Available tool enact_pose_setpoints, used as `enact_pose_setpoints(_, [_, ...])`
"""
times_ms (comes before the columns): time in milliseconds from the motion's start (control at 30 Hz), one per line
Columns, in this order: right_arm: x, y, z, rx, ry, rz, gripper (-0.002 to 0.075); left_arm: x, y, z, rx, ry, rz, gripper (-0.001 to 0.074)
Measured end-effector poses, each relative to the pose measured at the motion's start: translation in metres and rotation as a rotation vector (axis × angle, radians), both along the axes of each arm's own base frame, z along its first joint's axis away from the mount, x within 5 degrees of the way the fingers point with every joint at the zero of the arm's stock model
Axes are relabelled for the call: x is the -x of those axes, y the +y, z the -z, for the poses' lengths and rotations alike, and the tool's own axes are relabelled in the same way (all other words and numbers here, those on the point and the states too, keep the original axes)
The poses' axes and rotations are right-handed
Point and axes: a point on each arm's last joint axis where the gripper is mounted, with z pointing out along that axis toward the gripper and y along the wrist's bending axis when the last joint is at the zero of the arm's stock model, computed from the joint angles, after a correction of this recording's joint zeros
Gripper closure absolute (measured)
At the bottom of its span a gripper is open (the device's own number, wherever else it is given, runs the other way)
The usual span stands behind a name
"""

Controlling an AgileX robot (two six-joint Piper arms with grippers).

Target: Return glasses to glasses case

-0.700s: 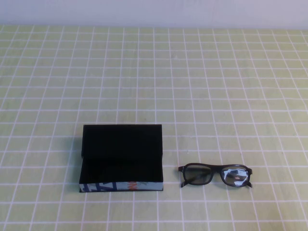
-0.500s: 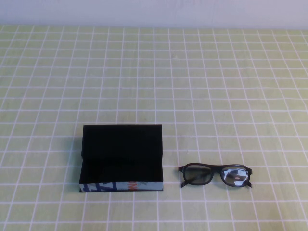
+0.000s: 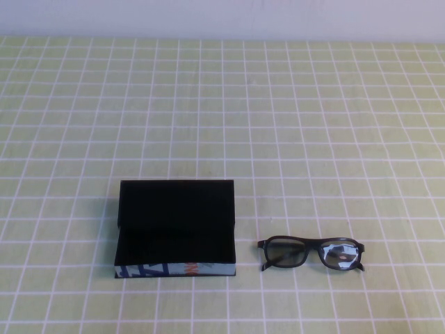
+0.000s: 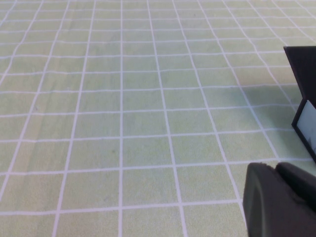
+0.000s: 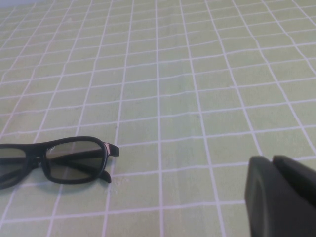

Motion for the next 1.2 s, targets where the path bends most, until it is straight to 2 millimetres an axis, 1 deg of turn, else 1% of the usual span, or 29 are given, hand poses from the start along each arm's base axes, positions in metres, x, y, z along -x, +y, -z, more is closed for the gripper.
enact_pose_setpoints(1200, [0.0001,0.0005,0.0001,-0.014,0.002,-0.001,0.0737,0.0000,0.0000,0.0000,0.000,0.000,0.000,0.0738])
